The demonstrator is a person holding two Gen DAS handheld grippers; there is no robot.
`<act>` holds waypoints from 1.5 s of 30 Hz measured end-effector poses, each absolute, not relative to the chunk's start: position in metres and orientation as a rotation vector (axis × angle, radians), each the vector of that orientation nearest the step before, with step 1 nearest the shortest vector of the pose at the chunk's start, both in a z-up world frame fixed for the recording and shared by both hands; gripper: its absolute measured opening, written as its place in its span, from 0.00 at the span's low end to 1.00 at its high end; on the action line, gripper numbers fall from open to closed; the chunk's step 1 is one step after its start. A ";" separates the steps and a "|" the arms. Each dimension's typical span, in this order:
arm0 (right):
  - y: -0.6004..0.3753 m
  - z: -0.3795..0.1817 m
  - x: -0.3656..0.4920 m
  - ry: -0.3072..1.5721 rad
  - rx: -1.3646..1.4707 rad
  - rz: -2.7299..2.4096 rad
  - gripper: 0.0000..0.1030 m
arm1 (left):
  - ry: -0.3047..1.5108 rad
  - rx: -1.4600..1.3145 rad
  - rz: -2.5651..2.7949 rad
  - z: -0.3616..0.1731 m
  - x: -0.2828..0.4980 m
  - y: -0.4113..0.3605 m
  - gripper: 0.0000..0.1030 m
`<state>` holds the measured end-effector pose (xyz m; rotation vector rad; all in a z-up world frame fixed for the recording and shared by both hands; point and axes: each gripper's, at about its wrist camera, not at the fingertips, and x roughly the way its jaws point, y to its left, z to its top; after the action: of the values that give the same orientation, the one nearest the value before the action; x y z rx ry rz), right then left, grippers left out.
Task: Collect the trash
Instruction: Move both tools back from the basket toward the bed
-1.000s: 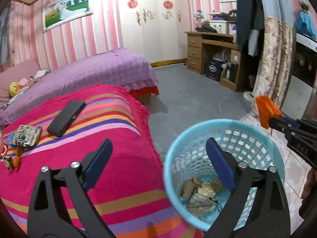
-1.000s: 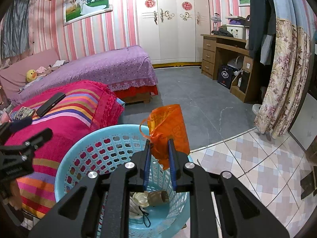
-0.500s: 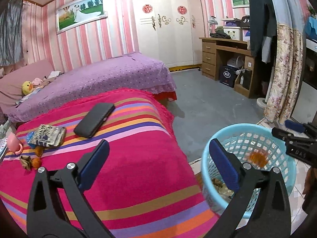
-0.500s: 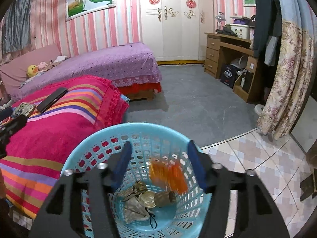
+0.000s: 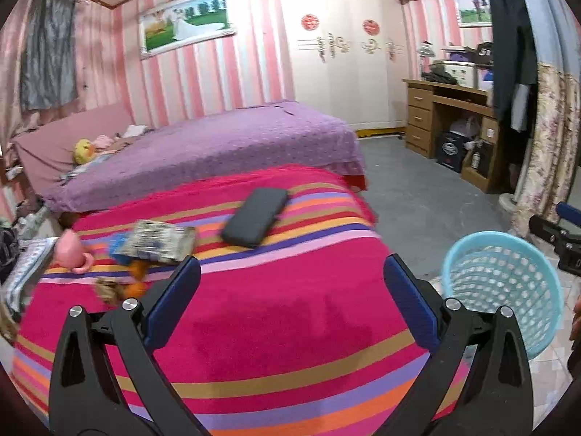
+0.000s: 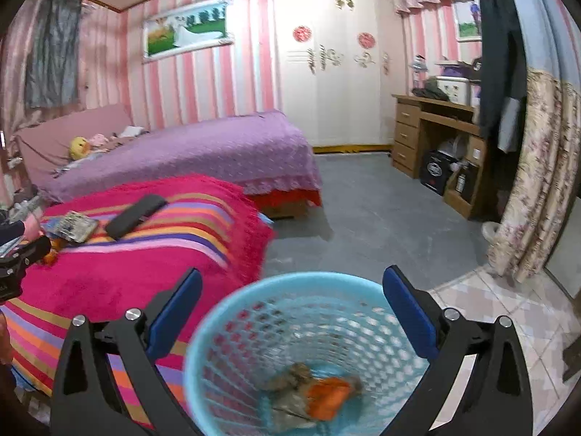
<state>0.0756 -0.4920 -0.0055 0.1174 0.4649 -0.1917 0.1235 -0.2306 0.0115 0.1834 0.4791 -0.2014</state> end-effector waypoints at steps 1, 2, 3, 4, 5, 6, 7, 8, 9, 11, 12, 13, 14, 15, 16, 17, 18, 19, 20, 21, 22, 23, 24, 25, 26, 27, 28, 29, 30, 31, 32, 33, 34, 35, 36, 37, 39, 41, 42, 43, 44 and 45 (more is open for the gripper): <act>-0.483 -0.003 0.079 0.460 0.114 -0.180 0.94 | 0.475 0.190 -0.181 0.014 0.123 -0.219 0.95; -0.474 -0.002 0.083 0.456 0.114 -0.164 0.95 | 0.472 0.193 -0.162 0.016 0.124 -0.208 0.95; -0.464 0.000 0.087 0.452 0.115 -0.145 0.95 | 0.471 0.192 -0.148 0.018 0.124 -0.197 0.95; -0.455 0.002 0.091 0.449 0.115 -0.131 0.94 | 0.472 0.190 -0.133 0.020 0.125 -0.184 0.95; -0.447 0.002 0.094 0.446 0.113 -0.123 0.94 | 0.473 0.188 -0.119 0.022 0.126 -0.172 0.95; -0.440 0.003 0.097 0.445 0.111 -0.117 0.94 | 0.475 0.186 -0.106 0.023 0.127 -0.162 0.95; -0.428 0.003 0.103 0.448 0.106 -0.105 0.95 | 0.477 0.186 -0.090 0.023 0.129 -0.149 0.95; -0.422 0.003 0.106 0.449 0.102 -0.096 0.94 | 0.475 0.186 -0.074 0.023 0.131 -0.138 0.95; -0.414 0.003 0.110 0.451 0.095 -0.087 0.94 | 0.470 0.183 -0.053 0.021 0.133 -0.126 0.95; -0.394 0.001 0.119 0.458 0.077 -0.067 0.95 | 0.468 0.171 -0.028 0.018 0.137 -0.108 0.95; -0.387 0.001 0.122 0.462 0.069 -0.060 0.94 | 0.473 0.158 -0.010 0.015 0.142 -0.097 0.95; -0.374 0.000 0.127 0.466 0.057 -0.045 0.94 | 0.478 0.150 -0.001 0.013 0.145 -0.091 0.95; -0.367 0.000 0.129 0.467 0.050 -0.038 0.94 | 0.486 0.140 0.010 0.012 0.149 -0.083 0.95; -0.360 -0.001 0.131 0.467 0.043 -0.030 0.94 | 0.491 0.134 0.018 0.009 0.151 -0.077 0.95; -0.349 -0.001 0.135 0.469 0.032 -0.021 0.94 | 0.492 0.133 0.025 0.007 0.153 -0.069 0.95; -0.342 -0.002 0.137 0.470 0.026 -0.016 0.94 | 0.488 0.138 0.032 0.006 0.155 -0.062 0.95; -0.335 -0.002 0.139 0.472 0.019 -0.010 0.94 | 0.483 0.143 0.038 0.005 0.156 -0.057 0.95; -0.324 -0.004 0.143 0.474 0.004 -0.003 0.94 | 0.480 0.148 0.050 0.004 0.158 -0.048 0.95; -0.317 -0.005 0.145 0.476 -0.003 0.003 0.95 | 0.484 0.146 0.051 0.002 0.159 -0.042 0.95; -0.309 -0.007 0.148 0.479 -0.010 0.012 0.95 | 0.496 0.136 0.050 0.000 0.161 -0.034 0.95; -0.304 -0.008 0.150 0.481 -0.012 0.018 0.94 | 0.507 0.127 0.048 -0.003 0.163 -0.026 0.95; -0.298 -0.010 0.153 0.486 -0.015 0.025 0.94 | 0.514 0.123 0.050 -0.004 0.166 -0.023 0.95; -0.293 -0.012 0.156 0.489 -0.015 0.030 0.94 | 0.521 0.121 0.061 -0.007 0.169 -0.015 0.95; -0.288 -0.014 0.159 0.493 -0.013 0.034 0.94 | 0.524 0.121 0.072 -0.009 0.171 -0.009 0.95; -0.281 -0.015 0.162 0.497 -0.008 0.038 0.94 | 0.527 0.120 0.080 -0.011 0.172 -0.005 0.95; -0.277 -0.017 0.164 0.500 -0.006 0.043 0.95 | 0.532 0.115 0.091 -0.013 0.174 0.001 0.95; -0.273 -0.018 0.166 0.501 -0.006 0.045 0.94 | 0.535 0.109 0.097 -0.015 0.175 0.006 0.95; -0.267 -0.020 0.168 0.503 -0.011 0.044 0.94 | 0.545 0.094 0.107 -0.018 0.177 0.014 0.95; -0.262 -0.022 0.170 0.506 -0.015 0.044 0.94 | 0.555 0.079 0.112 -0.019 0.179 0.021 0.95; -0.257 -0.024 0.173 0.511 -0.017 0.047 0.94 | 0.563 0.065 0.115 -0.021 0.180 0.026 0.95; -0.254 -0.026 0.176 0.516 -0.016 0.050 0.94 | 0.574 0.047 0.119 -0.023 0.182 0.032 0.95; -0.250 -0.028 0.179 0.522 -0.015 0.054 0.94 | 0.580 0.035 0.124 -0.024 0.184 0.037 0.95; -0.247 -0.030 0.181 0.527 -0.015 0.056 0.94 | 0.587 0.025 0.131 -0.025 0.185 0.041 0.95; -0.244 -0.031 0.183 0.531 -0.016 0.058 0.94 | 0.590 0.021 0.138 -0.026 0.186 0.045 0.95; -0.241 -0.033 0.185 0.535 -0.016 0.058 0.94 | 0.592 0.020 0.143 -0.027 0.187 0.048 0.95; -0.240 -0.035 0.187 0.537 -0.015 0.057 0.94 | 0.595 0.019 0.149 -0.028 0.188 0.050 0.95; -0.237 -0.037 0.190 0.542 -0.007 0.059 0.94 | 0.600 0.012 0.153 -0.029 0.189 0.055 0.95; -0.234 -0.039 0.194 0.548 -0.006 0.058 0.94 | 0.601 0.011 0.157 -0.031 0.189 0.058 0.95; -0.232 -0.040 0.195 0.552 -0.007 0.058 0.94 | 0.602 0.012 0.158 -0.031 0.190 0.059 0.95; -0.229 -0.042 0.198 0.559 -0.011 0.061 0.95 | 0.603 0.012 0.159 -0.032 0.191 0.060 0.95; -0.227 -0.043 0.199 0.562 -0.015 0.062 0.95 | 0.604 0.011 0.160 -0.032 0.192 0.061 0.95; -0.225 -0.044 0.200 0.564 -0.022 0.061 0.95 | 0.605 0.008 0.160 -0.033 0.194 0.062 0.95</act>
<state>0.2001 -0.2249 -0.0441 -0.0224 0.5643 0.0605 0.1940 0.0624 -0.0327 0.0077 0.6047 0.1603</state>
